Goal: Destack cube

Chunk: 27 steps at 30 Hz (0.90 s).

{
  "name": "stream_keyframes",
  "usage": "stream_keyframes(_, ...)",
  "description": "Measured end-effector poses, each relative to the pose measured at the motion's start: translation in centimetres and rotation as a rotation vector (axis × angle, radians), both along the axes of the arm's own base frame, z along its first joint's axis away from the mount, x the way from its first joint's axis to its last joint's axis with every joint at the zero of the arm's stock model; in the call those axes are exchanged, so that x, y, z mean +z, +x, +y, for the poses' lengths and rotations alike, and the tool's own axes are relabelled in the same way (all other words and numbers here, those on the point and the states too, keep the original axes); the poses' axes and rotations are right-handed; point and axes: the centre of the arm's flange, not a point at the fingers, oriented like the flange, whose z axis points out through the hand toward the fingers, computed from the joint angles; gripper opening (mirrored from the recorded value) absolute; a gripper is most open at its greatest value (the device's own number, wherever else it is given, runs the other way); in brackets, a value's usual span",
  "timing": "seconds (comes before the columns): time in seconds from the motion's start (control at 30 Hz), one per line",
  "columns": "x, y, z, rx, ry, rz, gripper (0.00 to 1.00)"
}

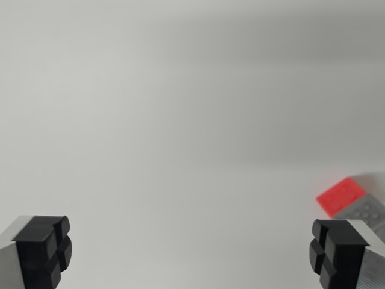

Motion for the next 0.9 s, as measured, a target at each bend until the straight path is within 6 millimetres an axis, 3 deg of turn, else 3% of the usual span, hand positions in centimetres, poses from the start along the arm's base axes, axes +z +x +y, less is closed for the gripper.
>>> stream_keyframes(0.9, -0.44, -0.60, -0.82, 0.029, 0.001, 0.003, 1.00)
